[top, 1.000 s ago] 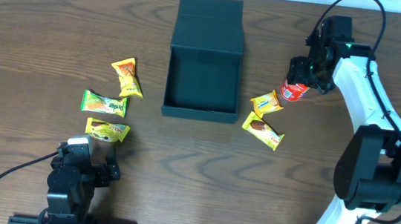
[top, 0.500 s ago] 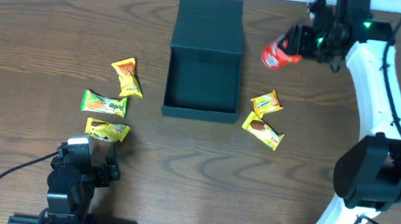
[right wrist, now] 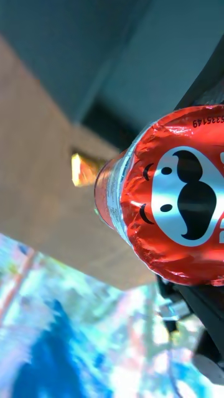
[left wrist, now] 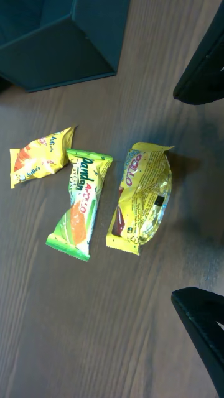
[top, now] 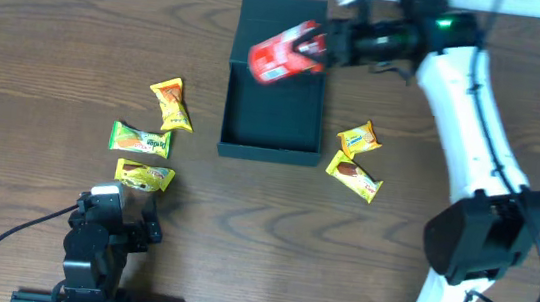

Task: Pack container
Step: 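Lift the Pringles can and carry it over the black box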

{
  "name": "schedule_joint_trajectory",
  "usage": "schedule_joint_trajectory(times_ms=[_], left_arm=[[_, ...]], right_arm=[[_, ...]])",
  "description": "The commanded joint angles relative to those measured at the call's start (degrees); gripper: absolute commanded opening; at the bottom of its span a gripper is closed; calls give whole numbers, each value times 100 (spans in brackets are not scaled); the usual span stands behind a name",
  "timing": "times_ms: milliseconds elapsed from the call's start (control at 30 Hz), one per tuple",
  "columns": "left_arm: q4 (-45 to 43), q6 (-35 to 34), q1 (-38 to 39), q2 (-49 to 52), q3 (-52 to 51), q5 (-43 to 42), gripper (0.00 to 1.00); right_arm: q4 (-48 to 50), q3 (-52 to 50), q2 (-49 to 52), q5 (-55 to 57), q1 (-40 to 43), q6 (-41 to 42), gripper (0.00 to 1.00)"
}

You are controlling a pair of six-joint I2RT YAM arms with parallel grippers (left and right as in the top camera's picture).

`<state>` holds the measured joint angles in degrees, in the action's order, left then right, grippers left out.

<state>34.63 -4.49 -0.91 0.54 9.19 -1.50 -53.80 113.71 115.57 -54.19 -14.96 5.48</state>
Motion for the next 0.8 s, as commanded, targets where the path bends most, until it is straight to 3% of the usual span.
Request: schedule_joint_trajectory(times_ms=[0, 267, 467, 767], left_arm=[[22, 24, 20, -28, -35, 44, 95], [22, 24, 20, -28, -35, 44, 95], [22, 24, 20, -28, -35, 44, 95], [22, 24, 20, -28, -35, 44, 95]], right_arm=[[85, 85, 76, -35, -308, 208, 61], [-4, 83, 717, -391, -356, 802, 63], [-90, 83, 1392, -1237, -354, 1038, 57], [-551, 83, 1648, -1032, -289, 1252, 58]])
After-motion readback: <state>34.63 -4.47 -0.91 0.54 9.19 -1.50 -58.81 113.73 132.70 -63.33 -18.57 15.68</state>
